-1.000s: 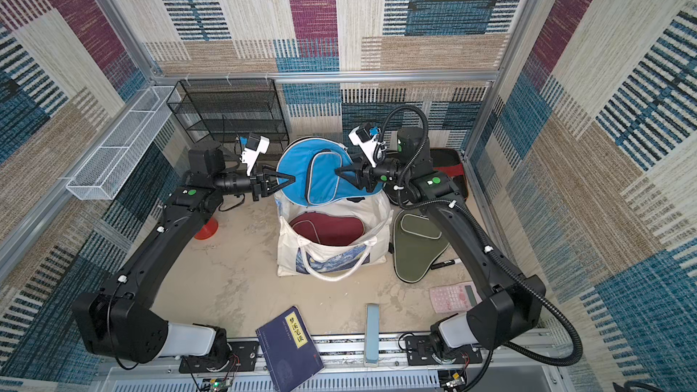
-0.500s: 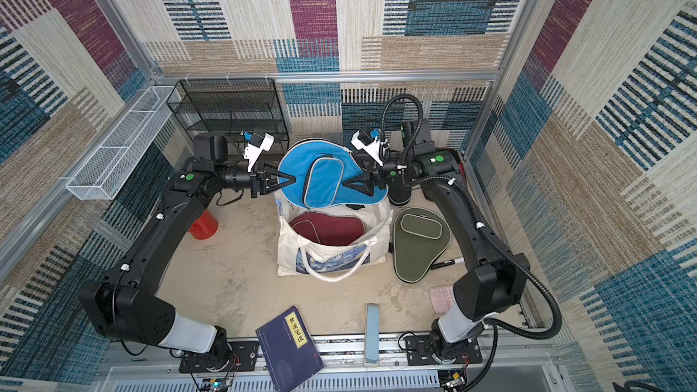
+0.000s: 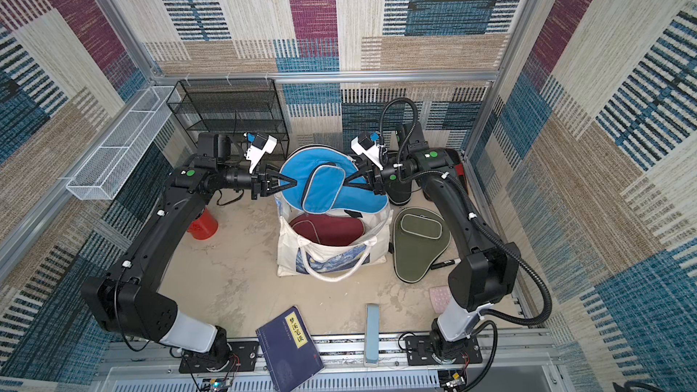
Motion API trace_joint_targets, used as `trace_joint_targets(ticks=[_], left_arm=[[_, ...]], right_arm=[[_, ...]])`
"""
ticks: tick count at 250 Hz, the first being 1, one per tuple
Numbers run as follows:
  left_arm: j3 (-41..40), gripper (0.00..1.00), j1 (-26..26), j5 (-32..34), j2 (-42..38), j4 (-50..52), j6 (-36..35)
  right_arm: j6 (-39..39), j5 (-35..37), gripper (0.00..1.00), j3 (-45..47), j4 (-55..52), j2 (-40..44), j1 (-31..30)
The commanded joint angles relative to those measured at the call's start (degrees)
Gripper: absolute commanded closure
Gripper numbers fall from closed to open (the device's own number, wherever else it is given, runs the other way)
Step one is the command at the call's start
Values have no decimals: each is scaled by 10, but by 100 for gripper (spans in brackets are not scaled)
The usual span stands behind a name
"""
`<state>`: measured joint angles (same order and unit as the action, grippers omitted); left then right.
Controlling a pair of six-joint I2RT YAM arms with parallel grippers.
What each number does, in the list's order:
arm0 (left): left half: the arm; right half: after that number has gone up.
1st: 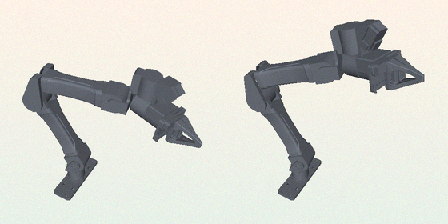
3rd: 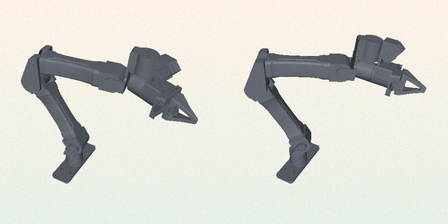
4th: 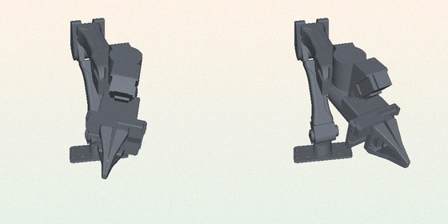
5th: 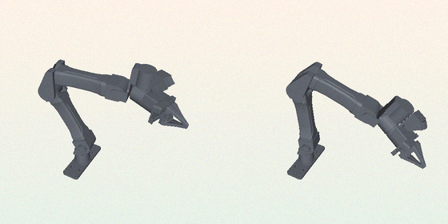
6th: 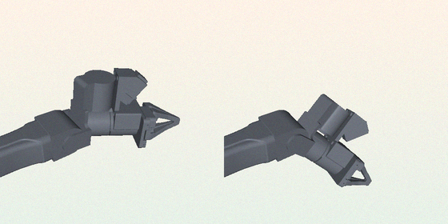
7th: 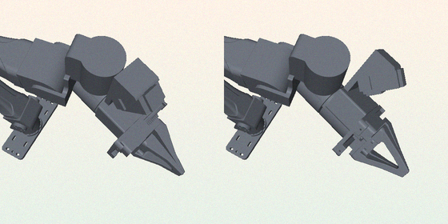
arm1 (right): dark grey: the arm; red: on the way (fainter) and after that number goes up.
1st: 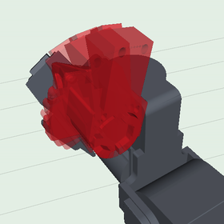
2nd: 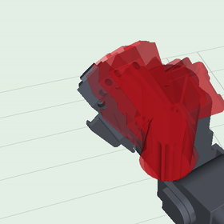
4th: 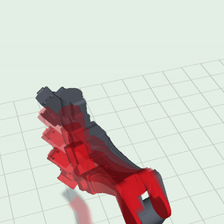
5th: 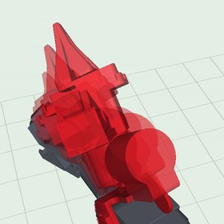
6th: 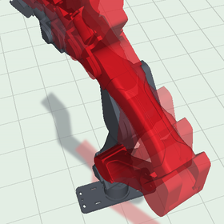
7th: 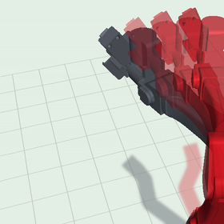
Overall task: Remove the ping pong set from the canvas bag
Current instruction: Pick up the ping pong set from the canvas bag.
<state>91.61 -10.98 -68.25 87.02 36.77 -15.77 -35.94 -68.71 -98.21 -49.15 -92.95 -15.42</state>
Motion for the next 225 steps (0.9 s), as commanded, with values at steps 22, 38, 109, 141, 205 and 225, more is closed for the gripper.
trace_joint_targets(ticks=[22, 38, 109, 141, 205, 225], left_arm=[[-37, 31, 10, 129, -49, -87, 63], [-70, 26, 21, 162, -76, -126, 91], [-213, 15, 36, 135, -151, -394, 302], [-297, 8, 31, 107, -132, -699, 509], [-315, 1, 5, 110, -45, -1020, 707], [-302, 0, -9, 108, -26, -1050, 723]], right_arm=[[171, 39, 100, 87, 265, 96, 3], [227, 56, 100, 106, 326, 122, 5], [508, 115, 100, 129, 529, 136, 7], [642, 103, 100, 187, 691, 138, 7], [810, 112, 100, 257, 885, 130, 2], [823, 121, 100, 268, 901, 129, -5]])
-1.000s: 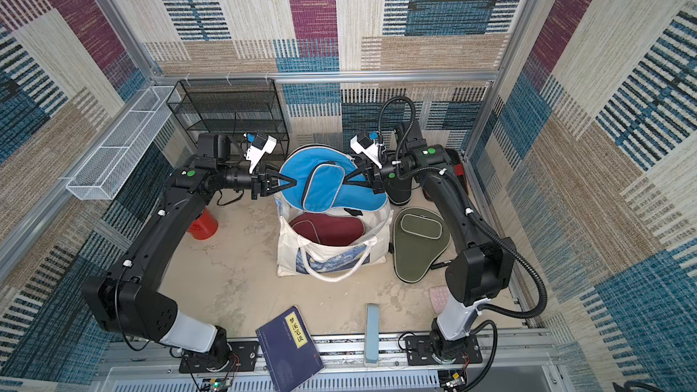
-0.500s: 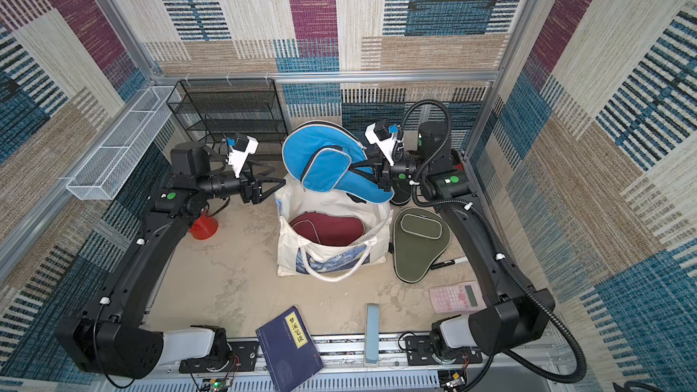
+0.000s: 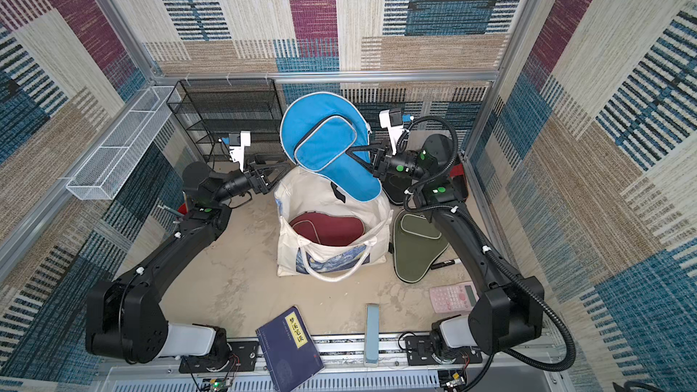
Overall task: Remove the ping pong set from the canvas bag
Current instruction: Pick up the ping pong set from the canvas bag.
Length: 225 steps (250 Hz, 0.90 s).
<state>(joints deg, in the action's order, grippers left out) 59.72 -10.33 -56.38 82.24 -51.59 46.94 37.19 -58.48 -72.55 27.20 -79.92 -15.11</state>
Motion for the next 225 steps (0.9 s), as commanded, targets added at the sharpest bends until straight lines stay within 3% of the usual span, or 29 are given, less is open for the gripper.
trace_joint_targets(ticks=[1, 45, 64, 77, 93, 104, 154, 161, 178, 200, 225], left_arm=[[17, 1, -16, -10, 22, -167, 96], [43, 1, -41, -10, 39, -167, 86], [51, 12, -44, -11, 44, -157, 82], [57, 31, -44, -14, 48, -145, 80], [64, 78, -44, -18, 51, -135, 82], [66, 100, -44, -17, 52, -131, 83], [88, 100, -32, -10, 34, -105, 81], [97, 100, -25, -10, 28, -88, 80], [126, 100, -3, -17, 7, -10, 60], [179, 100, 23, -20, -38, 188, -44], [295, 100, 35, 18, -74, 507, -243]], right_arm=[[92, 19, 100, 12, 138, -1, -8], [113, 25, 100, 26, 169, -11, -28], [119, 25, 100, 31, 182, -16, -35], [127, 26, 100, 36, 195, -18, -38], [130, 23, 100, 36, 202, -20, -41], [130, 22, 100, 36, 203, -21, -43], [102, 14, 100, 27, 168, -21, -45], [80, 13, 89, 19, 139, -19, -45], [1, 22, 48, -6, 35, -13, -45], [-123, 61, 2, -53, -130, -8, -45], [-225, 107, 1, -92, -267, -8, -45]])
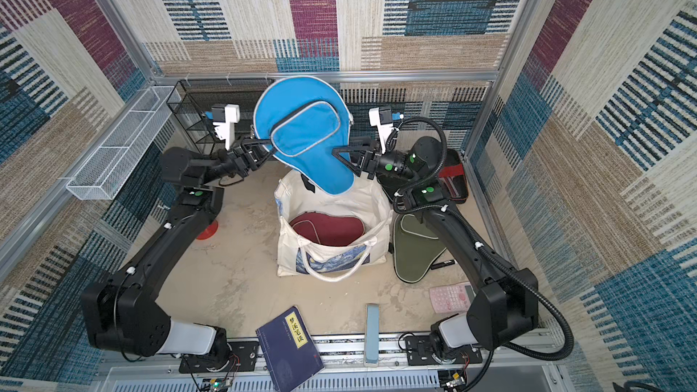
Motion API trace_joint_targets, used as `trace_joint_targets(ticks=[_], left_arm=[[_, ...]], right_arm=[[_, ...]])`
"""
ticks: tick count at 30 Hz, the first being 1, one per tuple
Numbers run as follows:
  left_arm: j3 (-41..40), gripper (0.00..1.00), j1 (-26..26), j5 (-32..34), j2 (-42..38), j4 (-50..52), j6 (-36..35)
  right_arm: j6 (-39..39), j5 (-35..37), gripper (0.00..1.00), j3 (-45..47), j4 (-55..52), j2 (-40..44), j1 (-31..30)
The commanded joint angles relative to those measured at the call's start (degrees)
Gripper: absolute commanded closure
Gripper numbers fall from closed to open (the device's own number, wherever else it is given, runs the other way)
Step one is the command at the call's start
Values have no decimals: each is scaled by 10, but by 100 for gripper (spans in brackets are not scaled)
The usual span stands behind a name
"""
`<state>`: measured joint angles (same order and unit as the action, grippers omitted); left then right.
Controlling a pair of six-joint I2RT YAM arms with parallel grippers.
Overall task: Remove the ping pong set from the canvas bag
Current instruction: Pick up the ping pong set from the canvas bag, then place the ping pong set at the center of the board.
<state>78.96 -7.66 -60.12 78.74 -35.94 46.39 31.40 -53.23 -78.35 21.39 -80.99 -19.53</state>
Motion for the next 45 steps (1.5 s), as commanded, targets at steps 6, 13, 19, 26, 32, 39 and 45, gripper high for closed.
trace_joint_targets(ticks=[6, 13, 19, 26, 32, 39, 45], left_arm=[[263, 100, 58, 163, -39, 650, -375], [272, 100, 143, 314, -18, 790, -428], [136, 100, 217, 283, -8, 695, -371], [55, 100, 221, 274, 40, 635, -298], [-11, 100, 219, 256, 65, 576, -229], [-53, 100, 207, 289, 91, 520, -169], [-89, 100, 196, 347, 102, 448, -110]], right_arm=[[-237, 74, 1, -31, -291, 6, -1], [-252, 69, 1, 4, -295, 19, -2], [-255, 66, 1, 26, -292, 31, -2], [-248, 67, 1, 50, -280, 37, -2], [-244, 63, 1, 52, -275, 34, -1], [-233, 56, 1, 58, -261, 29, -1], [-235, 56, 1, 61, -262, 32, -1]])
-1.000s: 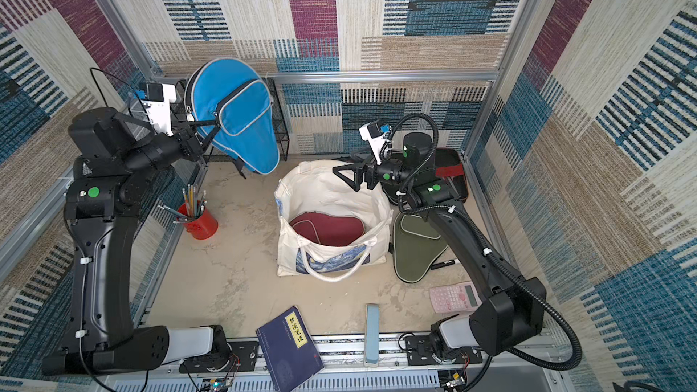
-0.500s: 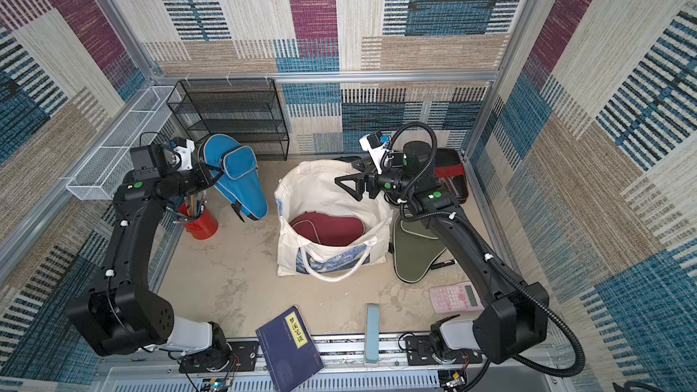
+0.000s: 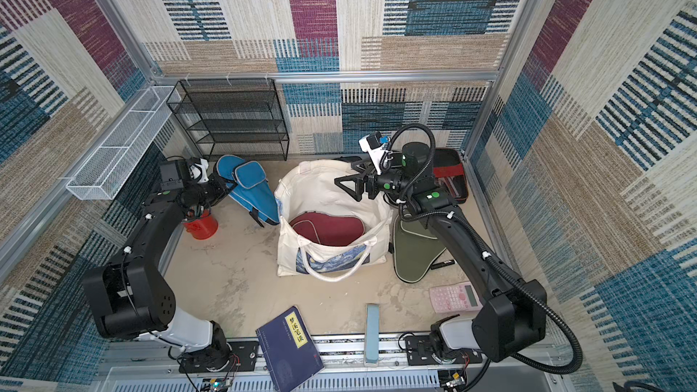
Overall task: Remove the ping pong set from the canvas bag
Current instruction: Place the ping pong set at the center of the board.
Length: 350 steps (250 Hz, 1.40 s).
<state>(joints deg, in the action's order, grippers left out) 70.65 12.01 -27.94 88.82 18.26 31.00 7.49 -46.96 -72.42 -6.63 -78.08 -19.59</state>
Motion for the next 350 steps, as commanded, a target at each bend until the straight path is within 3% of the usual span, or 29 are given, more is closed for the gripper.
trace_joint_targets(ticks=[1, 135, 238, 350], left_arm=[[-9, 100, -1, 34, 5, -103, 52], [-61, 100, -6, 90, 77, -265, 167], [-90, 100, -51, 136, 143, -356, 250], [-57, 100, -106, 138, 205, -368, 254]], right_arm=[[5, -6, 1, 3, 18, 3, -1], [3, -13, 1, 2, 22, -4, -1], [-4, -13, 1, -5, 11, -6, -1], [-16, -10, 1, -10, 1, -7, -1]])
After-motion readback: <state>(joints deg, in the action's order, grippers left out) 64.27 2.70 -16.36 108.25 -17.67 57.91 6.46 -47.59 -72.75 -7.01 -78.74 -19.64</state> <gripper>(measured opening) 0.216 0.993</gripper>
